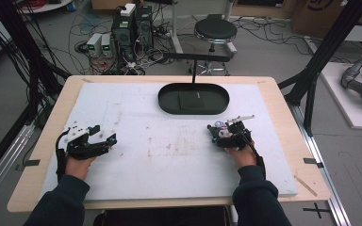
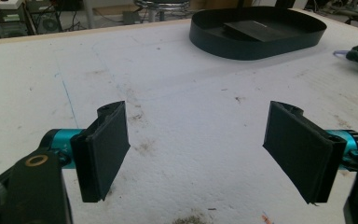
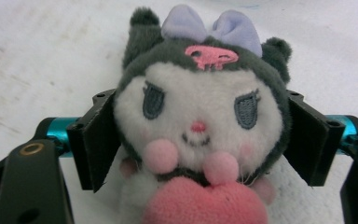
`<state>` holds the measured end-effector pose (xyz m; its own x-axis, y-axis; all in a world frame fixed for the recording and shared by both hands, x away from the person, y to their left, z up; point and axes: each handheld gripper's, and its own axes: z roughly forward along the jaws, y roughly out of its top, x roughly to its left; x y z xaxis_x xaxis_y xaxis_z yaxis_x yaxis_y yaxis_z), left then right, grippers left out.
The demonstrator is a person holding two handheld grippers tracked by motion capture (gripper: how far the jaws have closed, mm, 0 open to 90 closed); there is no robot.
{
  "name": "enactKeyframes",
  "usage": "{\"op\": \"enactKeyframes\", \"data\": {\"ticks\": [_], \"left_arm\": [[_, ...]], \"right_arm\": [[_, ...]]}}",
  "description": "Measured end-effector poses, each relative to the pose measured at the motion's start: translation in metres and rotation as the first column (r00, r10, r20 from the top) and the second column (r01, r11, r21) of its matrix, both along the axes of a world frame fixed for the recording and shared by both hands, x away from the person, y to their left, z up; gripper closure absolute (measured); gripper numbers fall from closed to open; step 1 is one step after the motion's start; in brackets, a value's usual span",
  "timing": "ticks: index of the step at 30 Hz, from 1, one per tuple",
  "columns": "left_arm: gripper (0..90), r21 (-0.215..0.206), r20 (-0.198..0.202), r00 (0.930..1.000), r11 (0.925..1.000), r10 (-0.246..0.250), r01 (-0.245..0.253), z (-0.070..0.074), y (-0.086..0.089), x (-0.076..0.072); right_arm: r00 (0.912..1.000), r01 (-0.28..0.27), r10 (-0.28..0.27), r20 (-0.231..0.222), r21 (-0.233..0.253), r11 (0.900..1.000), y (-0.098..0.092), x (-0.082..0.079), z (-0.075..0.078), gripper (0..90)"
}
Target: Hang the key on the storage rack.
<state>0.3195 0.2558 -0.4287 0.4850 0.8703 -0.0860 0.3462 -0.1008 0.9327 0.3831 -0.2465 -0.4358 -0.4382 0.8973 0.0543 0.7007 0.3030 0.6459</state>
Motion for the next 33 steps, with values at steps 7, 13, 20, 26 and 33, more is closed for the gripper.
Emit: {"op": "enactKeyframes", "data": {"ticks": [7, 13, 20, 26, 33], "left_arm": [[21.7, -0.001, -0.001, 1.0000, 1.0000, -0.002, 0.002, 0.000, 0.000, 0.000], [21.7, -0.003, 0.001, 1.0000, 1.0000, -0.001, 0.001, 0.000, 0.001, 0.000], [21.7, -0.010, 0.000, 1.0000, 0.9999, 0.002, -0.002, 0.000, 0.001, 0.001], [21.7, -0.012, 0.005, 1.0000, 0.9999, -0.002, 0.002, 0.001, 0.001, 0.003], [21.8, -0.012, 0.012, 0.9999, 0.9999, -0.005, 0.005, 0.001, 0.001, 0.003]], "right_arm": [[0.9994, -0.016, 0.018, -0.029, 0.040, 0.999, -0.004, 0.002, -0.001, 28.1], [0.9965, -0.040, 0.042, 0.072, -0.028, 0.999, -0.002, -0.003, 0.010, 31.4], [0.9869, -0.081, 0.077, 0.142, 0.026, 0.996, -0.008, 0.000, 0.036, 31.3], [0.9742, -0.125, 0.119, 0.192, 0.019, 0.992, -0.005, 0.023, 0.077, 31.2], [0.9612, -0.097, 0.094, 0.259, -0.002, 0.995, -0.005, 0.059, 0.123, 31.1]]}}
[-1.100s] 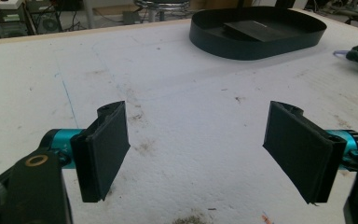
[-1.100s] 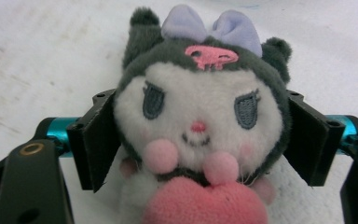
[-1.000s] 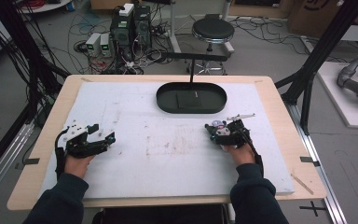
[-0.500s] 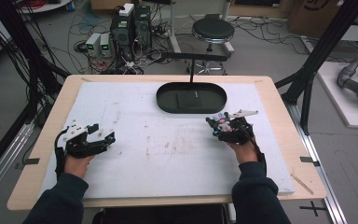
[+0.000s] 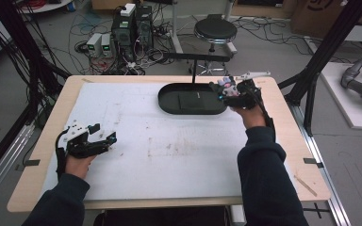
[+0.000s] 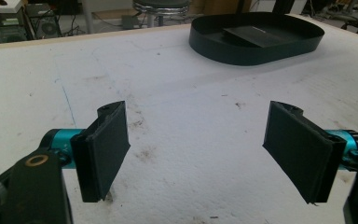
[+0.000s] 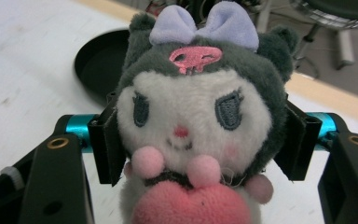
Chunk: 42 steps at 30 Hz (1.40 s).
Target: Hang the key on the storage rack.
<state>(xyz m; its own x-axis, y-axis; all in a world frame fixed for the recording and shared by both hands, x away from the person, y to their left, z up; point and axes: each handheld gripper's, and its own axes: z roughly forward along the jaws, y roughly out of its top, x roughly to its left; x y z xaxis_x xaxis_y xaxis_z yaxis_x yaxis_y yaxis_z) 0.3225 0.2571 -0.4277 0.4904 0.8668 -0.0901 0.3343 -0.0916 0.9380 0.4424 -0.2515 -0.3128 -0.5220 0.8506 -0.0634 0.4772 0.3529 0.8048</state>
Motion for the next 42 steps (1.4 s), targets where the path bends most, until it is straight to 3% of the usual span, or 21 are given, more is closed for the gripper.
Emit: {"op": "enactKeyframes", "data": {"ticks": [5, 12, 15, 22, 25, 28, 31, 35, 37, 39, 42], "left_arm": [[21.7, -0.002, -0.002, 1.0000, 1.0000, 0.003, -0.003, 0.000, 0.002, 0.000], [21.8, -0.003, -0.002, 1.0000, 1.0000, 0.002, -0.002, 0.000, 0.002, 0.000], [21.8, -0.004, -0.001, 1.0000, 1.0000, 0.001, -0.001, 0.000, 0.002, 0.000], [21.7, -0.006, -0.002, 1.0000, 1.0000, 0.002, -0.002, 0.000, 0.002, 0.000], [21.8, -0.009, -0.004, 1.0000, 1.0000, 0.002, -0.002, 0.000, 0.003, 0.000], [21.8, -0.009, -0.005, 1.0000, 0.9999, 0.006, -0.006, -0.001, 0.003, 0.000], [21.7, -0.009, -0.005, 1.0000, 0.9999, 0.005, -0.006, -0.001, 0.003, 0.000], [21.7, -0.010, -0.005, 1.0000, 0.9999, 0.005, -0.005, -0.001, 0.003, 0.000], [21.8, -0.011, -0.006, 1.0000, 0.9999, 0.006, -0.006, -0.001, 0.003, -0.001], [21.8, -0.010, -0.006, 1.0000, 0.9999, 0.007, -0.007, -0.001, 0.004, -0.001], [21.8, -0.010, -0.005, 1.0000, 0.9999, 0.008, -0.008, 0.000, 0.004, -0.001]], "right_arm": [[0.9990, 0.037, -0.038, 0.025, 0.017, 0.999, -0.002, 0.021, 0.018, 31.1], [0.9974, 0.048, -0.047, 0.055, -0.013, 0.999, 0.003, 0.043, 0.030, 31.2], [0.9947, 0.056, -0.055, 0.087, -0.010, 0.998, 0.004, 0.050, 0.031, 31.2], [0.9869, 0.113, -0.116, 0.112, 0.038, 0.993, 0.000, 0.065, 0.027, 31.2], [0.9822, 0.148, -0.155, 0.107, 0.070, 0.987, -0.007, 0.070, 0.024, 31.3], [0.9779, 0.181, -0.187, 0.094, 0.069, 0.981, -0.012, 0.071, 0.023, 31.3], [0.9747, 0.207, -0.210, 0.077, 0.043, 0.977, -0.016, 0.071, 0.021, 31.2], [0.9653, 0.260, -0.259, 0.037, -0.040, 0.965, -0.016, 0.071, 0.015, 31.2], [0.9620, 0.273, -0.273, 0.016, -0.063, 0.960, -0.015, 0.071, 0.009, 31.2], [0.9606, 0.275, -0.278, -0.007, -0.118, 0.954, -0.011, 0.072, 0.003, 31.3], [0.9583, 0.281, -0.285, -0.019, -0.117, 0.952, -0.008, 0.073, -0.004, 31.4]]}}
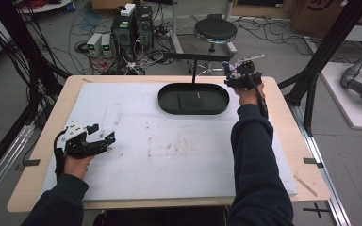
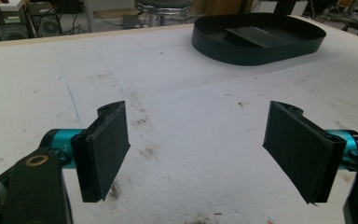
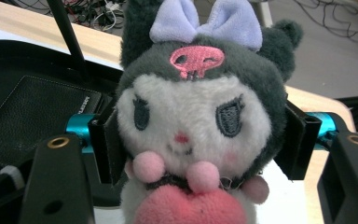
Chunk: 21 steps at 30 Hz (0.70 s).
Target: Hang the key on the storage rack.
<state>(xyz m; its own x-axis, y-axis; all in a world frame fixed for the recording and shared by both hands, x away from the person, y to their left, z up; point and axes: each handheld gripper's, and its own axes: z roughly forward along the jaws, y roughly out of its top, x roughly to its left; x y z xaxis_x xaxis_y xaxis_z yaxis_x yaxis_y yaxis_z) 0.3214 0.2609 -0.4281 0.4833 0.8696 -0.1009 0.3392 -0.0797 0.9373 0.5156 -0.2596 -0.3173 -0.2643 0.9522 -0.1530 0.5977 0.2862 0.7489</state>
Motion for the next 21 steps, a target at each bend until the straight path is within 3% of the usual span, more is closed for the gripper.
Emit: {"op": "enactKeyframes", "data": {"ticks": [5, 10, 16, 21], "left_arm": [[21.8, 0.001, -0.001, 1.0000, 1.0000, 0.000, 0.000, 0.000, 0.000, 0.000], [21.8, 0.001, -0.002, 1.0000, 1.0000, 0.002, -0.002, 0.000, 0.001, 0.000], [21.8, -0.002, -0.001, 1.0000, 1.0000, 0.009, -0.009, 0.000, 0.003, -0.001], [21.8, -0.003, -0.001, 0.9999, 0.9999, 0.010, -0.010, 0.000, 0.004, -0.002]], "right_arm": [[0.9994, -0.011, 0.012, -0.032, 0.025, 1.000, 0.006, 0.006, -0.018, 31.8], [0.9992, -0.023, 0.025, -0.032, 0.046, 0.999, 0.022, 0.013, -0.031, 31.9], [0.9996, -0.027, 0.027, 0.011, 0.087, 0.996, 0.026, 0.017, -0.035, 30.1], [0.9990, -0.020, 0.016, 0.042, 0.093, 0.995, 0.023, 0.015, -0.033, 20.6]]}}
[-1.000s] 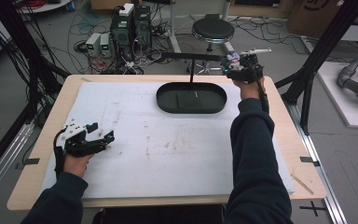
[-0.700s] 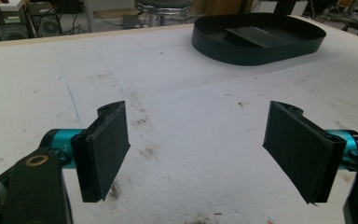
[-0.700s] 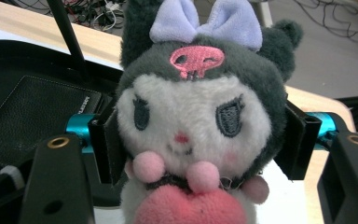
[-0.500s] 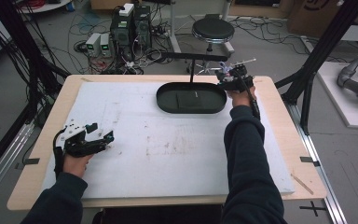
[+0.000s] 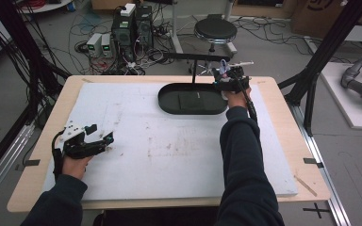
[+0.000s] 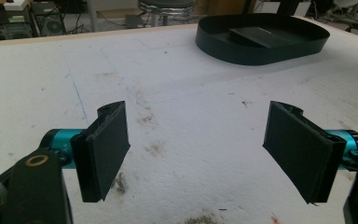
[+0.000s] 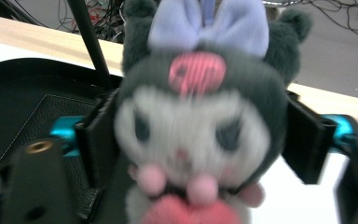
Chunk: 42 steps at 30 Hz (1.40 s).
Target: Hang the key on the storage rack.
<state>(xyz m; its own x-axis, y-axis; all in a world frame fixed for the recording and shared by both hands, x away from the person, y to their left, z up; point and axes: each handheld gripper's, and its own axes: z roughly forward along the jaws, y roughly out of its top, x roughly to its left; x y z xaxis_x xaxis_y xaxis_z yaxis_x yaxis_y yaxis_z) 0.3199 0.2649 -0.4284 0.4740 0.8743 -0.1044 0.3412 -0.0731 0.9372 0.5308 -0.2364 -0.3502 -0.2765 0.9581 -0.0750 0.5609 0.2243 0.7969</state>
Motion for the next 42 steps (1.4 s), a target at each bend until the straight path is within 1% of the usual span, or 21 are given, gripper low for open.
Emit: {"op": "enactKeyframes", "data": {"ticks": [2, 6, 11, 14, 16, 17, 18, 19, 21, 22, 23, 24, 25, 26, 27, 30, 33, 37, 38, 40, 42], "left_arm": [[21.8, 0.003, 0.001, 1.0000, 1.0000, 0.000, 0.000, 0.000, 0.000, 0.000], [21.8, 0.009, 0.000, 1.0000, 0.9999, -0.006, 0.006, 0.000, -0.002, 0.000], [21.8, 0.007, 0.000, 1.0000, 1.0000, -0.005, 0.005, 0.000, -0.002, 0.000], [21.8, 0.003, 0.001, 1.0000, 1.0000, -0.002, 0.002, 0.001, -0.001, -0.001], [21.8, -0.006, 0.004, 1.0000, 1.0000, 0.004, -0.004, 0.001, 0.000, -0.001], [21.8, -0.007, 0.004, 1.0000, 1.0000, 0.002, -0.002, 0.001, 0.001, -0.001], [21.8, -0.009, 0.006, 1.0000, 0.9999, 0.005, -0.005, 0.001, 0.001, -0.001], [21.8, -0.012, 0.007, 1.0000, 0.9999, 0.005, -0.005, 0.002, 0.001, -0.002], [21.8, -0.011, 0.008, 1.0000, 0.9999, 0.003, -0.003, 0.002, 0.002, -0.002], [21.8, -0.012, 0.010, 0.9999, 0.9999, 0.004, -0.004, 0.002, 0.002, -0.002], [21.8, -0.017, 0.011, 0.9999, 0.9998, 0.006, -0.006, 0.002, 0.002, -0.001], [21.8, -0.019, 0.011, 0.9999, 0.9998, 0.003, -0.003, 0.003, 0.002, -0.001], [21.8, -0.029, 0.014, 0.9999, 0.9996, 0.007, -0.006, 0.003, 0.001, -0.001], [21.8, -0.029, 0.016, 0.9998, 0.9996, 0.006, -0.006, 0.003, 0.001, -0.001], [21.8, -0.033, 0.018, 0.9998, 0.9994, 0.005, -0.005, 0.003, 0.001, -0.001], [21.8, -0.047, 0.023, 0.9997, 0.9989, -0.006, 0.007, 0.004, 0.000, 0.000], [21.1, -0.064, 0.039, 0.9991, 0.9978, -0.015, 0.018, 0.004, -0.001, 0.002], [20.0, -0.069, 0.061, 0.9977, 0.9970, -0.030, 0.034, 0.006, -0.005, 0.004], [20.1, -0.069, 0.067, 0.9972, 0.9969, -0.032, 0.037, 0.006, -0.005, 0.004], [20.0, -0.067, 0.073, 0.9967, 0.9969, -0.037, 0.041, 0.006, -0.006, 0.004], [20.1, -0.064, 0.067, 0.9969, 0.9969, -0.040, 0.045, 0.006, -0.006, 0.004]], "right_arm": [[0.9998, 0.004, -0.004, 0.018, 0.003, 1.000, -0.002, -0.003, 0.003, 20.5], [0.9988, -0.044, 0.045, 0.020, -0.011, 0.999, -0.008, -0.013, 0.014, 20.5], [0.9922, -0.124, 0.123, 0.016, 0.038, 0.992, -0.026, -0.032, 0.032, 20.6], [0.9883, -0.152, 0.152, 0.011, 0.029, 0.988, -0.036, -0.046, 0.039, 20.6], [0.9857, -0.164, 0.162, 0.048, 0.041, 0.986, -0.045, -0.060, 0.041, 20.8], [0.9858, -0.161, 0.158, 0.055, 0.045, 0.986, -0.049, -0.066, 0.040, 20.8], [0.9872, -0.155, 0.153, 0.044, 0.046, 0.987, -0.053, -0.072, 0.039, 20.8], [0.9886, -0.150, 0.150, 0.016, 0.048, 0.987, -0.057, -0.078, 0.038, 20.7], [0.9856, -0.166, 0.164, 0.042, 0.060, 0.984, -0.063, -0.093, 0.034, 20.7], [0.9878, -0.156, 0.156, 0.010, 0.052, 0.986, -0.065, -0.100, 0.033, 20.7], [0.9865, -0.163, 0.161, 0.027, 0.055, 0.985, -0.066, -0.105, 0.032, 20.7], [0.9824, -0.182, 0.179, 0.055, 0.065, 0.981, -0.068, -0.113, 0.029, 20.8], [0.9814, -0.188, 0.184, 0.054, 0.065, 0.980, -0.069, -0.119, 0.027, 20.8], [0.9793, -0.195, 0.190, 0.070, 0.068, 0.979, -0.069, -0.128, 0.023, 20.7], [0.9782, -0.200, 0.195, 0.071, 0.071, 0.977, -0.069, -0.133, 0.020, 20.7], [0.9717, -0.222, 0.217, 0.093, 0.048, 0.974, -0.066, -0.153, 0.008, 20.7], [0.9652, -0.239, 0.235, 0.115, 0.020, 0.971, -0.063, -0.172, -0.008, 20.7], [0.9616, -0.259, 0.257, 0.095, 0.004, 0.966, -0.060, -0.186, -0.031, 20.7], [0.9628, -0.257, 0.255, 0.089, 0.005, 0.967, -0.059, -0.189, -0.037, 20.7], [0.9633, -0.256, 0.255, 0.083, 0.001, 0.967, -0.059, -0.191, -0.043, 20.7], [0.9641, -0.253, 0.252, 0.083, 0.000, 0.967, -0.059, -0.192, -0.047, 20.7]]}}
